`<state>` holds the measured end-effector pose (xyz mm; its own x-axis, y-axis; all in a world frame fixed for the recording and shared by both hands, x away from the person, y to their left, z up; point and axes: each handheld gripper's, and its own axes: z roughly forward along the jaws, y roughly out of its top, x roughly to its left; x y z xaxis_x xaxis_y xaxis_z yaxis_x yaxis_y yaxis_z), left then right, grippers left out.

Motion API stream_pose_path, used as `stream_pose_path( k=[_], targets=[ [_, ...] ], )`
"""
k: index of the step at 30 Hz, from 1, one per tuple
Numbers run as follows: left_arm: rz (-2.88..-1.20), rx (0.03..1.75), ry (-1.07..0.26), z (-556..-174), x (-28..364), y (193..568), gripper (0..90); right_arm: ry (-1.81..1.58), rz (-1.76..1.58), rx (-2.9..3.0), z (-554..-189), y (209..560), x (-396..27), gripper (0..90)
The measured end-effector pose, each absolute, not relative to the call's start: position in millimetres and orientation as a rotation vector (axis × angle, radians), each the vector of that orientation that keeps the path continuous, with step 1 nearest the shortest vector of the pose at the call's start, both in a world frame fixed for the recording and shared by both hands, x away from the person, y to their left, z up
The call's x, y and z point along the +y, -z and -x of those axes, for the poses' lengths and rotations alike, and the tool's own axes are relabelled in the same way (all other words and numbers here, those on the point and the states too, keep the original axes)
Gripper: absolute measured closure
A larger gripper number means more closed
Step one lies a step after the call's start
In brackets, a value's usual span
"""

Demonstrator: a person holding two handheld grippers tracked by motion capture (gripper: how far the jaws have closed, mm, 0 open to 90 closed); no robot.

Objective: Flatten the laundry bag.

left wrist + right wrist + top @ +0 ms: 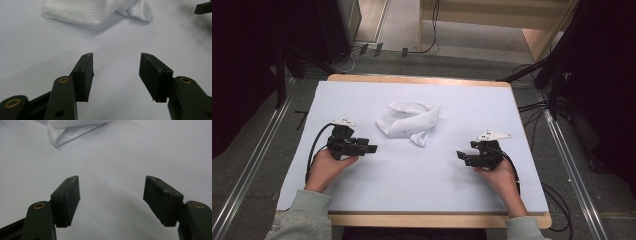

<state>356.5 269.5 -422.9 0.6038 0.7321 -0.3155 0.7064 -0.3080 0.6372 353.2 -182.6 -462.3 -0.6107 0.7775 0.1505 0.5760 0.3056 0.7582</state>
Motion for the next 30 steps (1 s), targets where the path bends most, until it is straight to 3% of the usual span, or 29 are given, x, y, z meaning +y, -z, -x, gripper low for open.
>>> stream_pose_path(
  k=[9, 18, 30],
  targets=[
    [-2.053, 1.144, -0.033, -358, 270, 424, 47.5, -1.24, -1.274, 2.346, -357, 457, -186, 35.5],
    [-2.039, 1.123, -0.03, -356, 266, 421, 49.2, -1.251, -1.273, 2.365, -357, 451, -183, 45.2],
    [-2.046, 1.122, -0.024, -353, 261, 422, 49.2, -1.264, -1.304, 2.374, -358, 445, -179, 47.3]
  ],
)
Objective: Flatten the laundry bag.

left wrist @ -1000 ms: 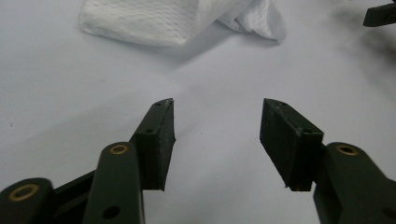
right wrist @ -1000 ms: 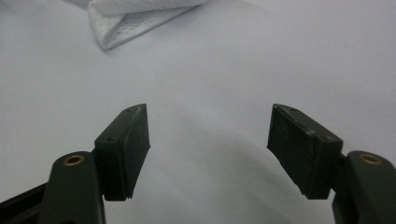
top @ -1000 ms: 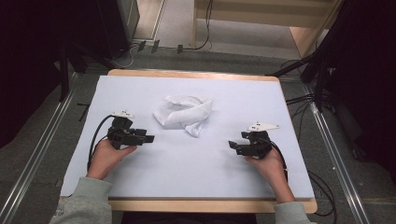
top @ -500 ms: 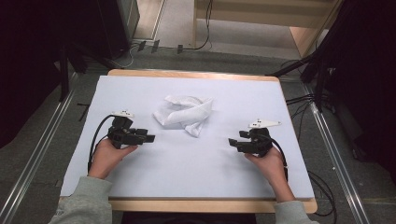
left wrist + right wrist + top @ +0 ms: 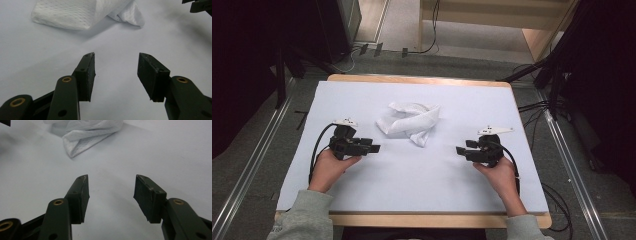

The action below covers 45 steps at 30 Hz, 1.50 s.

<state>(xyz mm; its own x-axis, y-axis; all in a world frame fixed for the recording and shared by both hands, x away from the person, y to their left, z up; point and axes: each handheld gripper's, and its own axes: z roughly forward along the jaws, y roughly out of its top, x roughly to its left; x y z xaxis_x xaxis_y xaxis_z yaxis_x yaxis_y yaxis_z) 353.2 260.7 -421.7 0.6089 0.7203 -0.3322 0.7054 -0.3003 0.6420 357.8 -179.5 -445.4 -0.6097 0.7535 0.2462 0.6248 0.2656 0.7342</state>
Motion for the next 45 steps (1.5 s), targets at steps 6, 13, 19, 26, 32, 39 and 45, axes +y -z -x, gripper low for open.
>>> stream_pose_path(
  k=[6, 13, 19, 26, 32, 39, 45],
  targets=[
    [-2.003, 1.127, -0.025, -354, 264, 421, 48.8, -1.23, -1.283, 2.403, -354, 445, -173, 47.8],
    [-2.026, 1.157, -0.025, -357, 268, 421, 58.3, -1.241, -1.248, 2.417, -358, 438, -157, 49.0],
    [-2.044, 1.138, -0.035, -367, 262, 414, 76.6, -1.208, -1.229, 2.446, -366, 436, -146, 52.9],
    [-2.05, 1.137, -0.044, -389, 255, 408, 89.0, -1.212, -1.218, 2.449, -381, 426, -141, 59.6],
    [-2.038, 1.155, -0.038, -425, 242, 411, 90.0, -1.23, -1.234, 2.428, -406, 420, -134, 62.1],
    [-2.022, 1.165, -0.056, -439, 237, 425, 90.0, -1.224, -1.234, 2.416, -424, 412, -125, 62.1],
    [-2.038, 1.156, -0.019, -440, 227, 441, 90.0, -1.27, -1.209, 2.389, -434, 402, -115, 61.6]
  ],
)
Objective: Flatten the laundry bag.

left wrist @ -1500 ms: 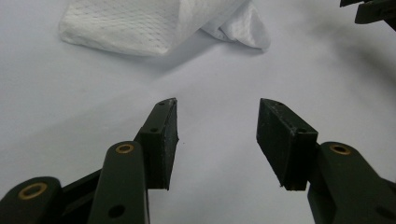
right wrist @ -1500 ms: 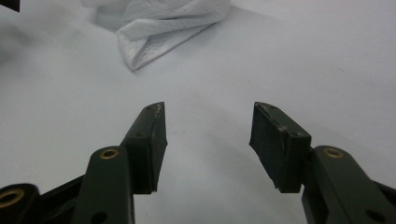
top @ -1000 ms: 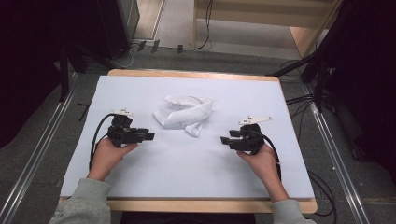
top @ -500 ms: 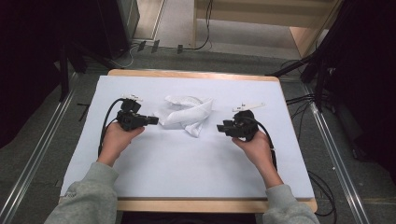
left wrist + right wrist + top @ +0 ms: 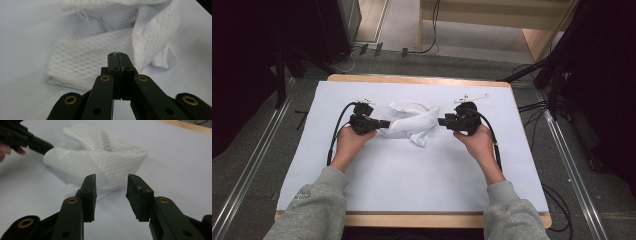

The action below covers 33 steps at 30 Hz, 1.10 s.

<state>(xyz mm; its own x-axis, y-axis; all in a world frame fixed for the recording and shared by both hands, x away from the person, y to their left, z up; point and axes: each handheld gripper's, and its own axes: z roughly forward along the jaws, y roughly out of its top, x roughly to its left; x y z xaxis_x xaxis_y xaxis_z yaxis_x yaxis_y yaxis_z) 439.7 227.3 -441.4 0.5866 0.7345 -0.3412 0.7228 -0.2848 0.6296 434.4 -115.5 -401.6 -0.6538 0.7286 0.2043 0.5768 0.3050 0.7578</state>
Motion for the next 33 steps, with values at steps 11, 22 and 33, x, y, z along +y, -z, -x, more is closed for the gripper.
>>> stream_pose_path(
  k=[11, 22, 33],
  targets=[
    [-2.059, 1.185, 0.007, -435, 230, 457, 89.3, -1.266, -1.186, 2.456, -470, 393, -80, 48.8],
    [-2.052, 1.2, 0.008, -431, 236, 462, 89.7, -1.157, -1.106, 2.443, -489, 405, -42, 26.4],
    [-2.051, 1.213, 0.008, -432, 236, 463, 90.0, -1.077, -1.159, 2.525, -491, 420, -41, 80.8]
  ],
)
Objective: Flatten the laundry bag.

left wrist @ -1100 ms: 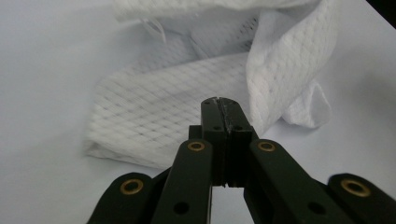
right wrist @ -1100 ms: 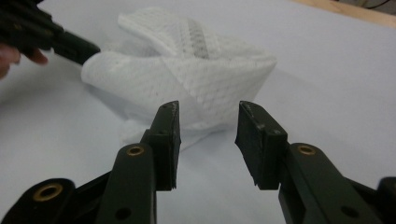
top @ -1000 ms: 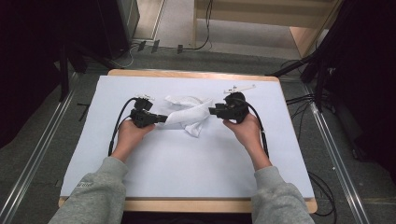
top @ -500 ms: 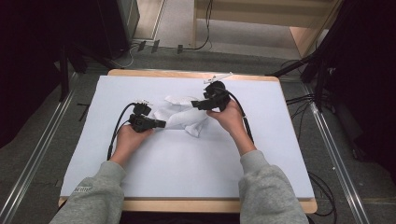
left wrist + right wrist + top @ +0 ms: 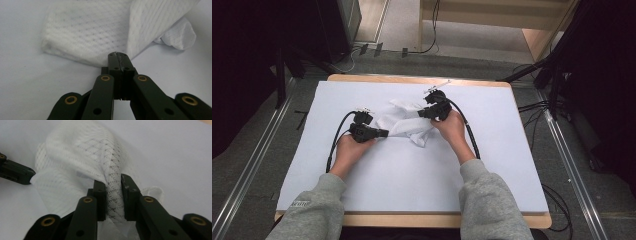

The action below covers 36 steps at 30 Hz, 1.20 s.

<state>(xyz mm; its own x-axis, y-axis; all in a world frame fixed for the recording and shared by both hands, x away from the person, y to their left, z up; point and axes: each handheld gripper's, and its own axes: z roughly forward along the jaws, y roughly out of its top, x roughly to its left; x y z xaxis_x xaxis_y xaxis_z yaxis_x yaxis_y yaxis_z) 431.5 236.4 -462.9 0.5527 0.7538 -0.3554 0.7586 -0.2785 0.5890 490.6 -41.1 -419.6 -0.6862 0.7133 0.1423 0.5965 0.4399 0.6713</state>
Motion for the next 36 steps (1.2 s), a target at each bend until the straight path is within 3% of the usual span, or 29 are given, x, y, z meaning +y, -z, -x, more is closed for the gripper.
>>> stream_pose_path(
  k=[11, 15, 18, 27, 30, 31, 32, 34, 36],
  targets=[
    [-2.009, 1.237, 0.02, -432, 239, 453, 90.0, -1.137, -1.098, 2.53, -456, 413, -48, 79.4],
    [-1.993, 1.211, -0.017, -431, 238, 440, 90.0, -1.133, -1.084, 2.543, -453, 419, -45, 71.3],
    [-1.998, 1.228, -0.03, -435, 236, 445, 90.0, -1.145, -1.073, 2.509, -451, 419, -41, 56.0],
    [-1.982, 1.253, -0.019, -446, 235, 452, 90.0, -1.14, -1.036, 2.463, -459, 402, -18, 43.1],
    [-2.009, 1.258, -0.011, -449, 232, 458, 90.0, -1.125, -1.028, 2.46, -463, 399, -10, 45.6],
    [-2.024, 1.257, -0.014, -449, 231, 459, 90.0, -1.118, -1.033, 2.466, -465, 399, -7, 52.2],
    [-2.033, 1.259, -0.018, -449, 230, 460, 90.0, -1.096, -1.042, 2.49, -470, 400, -4, 77.1],
    [-2.031, 1.256, -0.014, -449, 231, 461, 90.0, -1.103, -1.077, 2.499, -472, 400, -7, 84.8],
    [-2.03, 1.254, -0.02, -449, 231, 461, 90.0, -1.117, -1.09, 2.506, -472, 400, -9, 85.2]
  ],
)
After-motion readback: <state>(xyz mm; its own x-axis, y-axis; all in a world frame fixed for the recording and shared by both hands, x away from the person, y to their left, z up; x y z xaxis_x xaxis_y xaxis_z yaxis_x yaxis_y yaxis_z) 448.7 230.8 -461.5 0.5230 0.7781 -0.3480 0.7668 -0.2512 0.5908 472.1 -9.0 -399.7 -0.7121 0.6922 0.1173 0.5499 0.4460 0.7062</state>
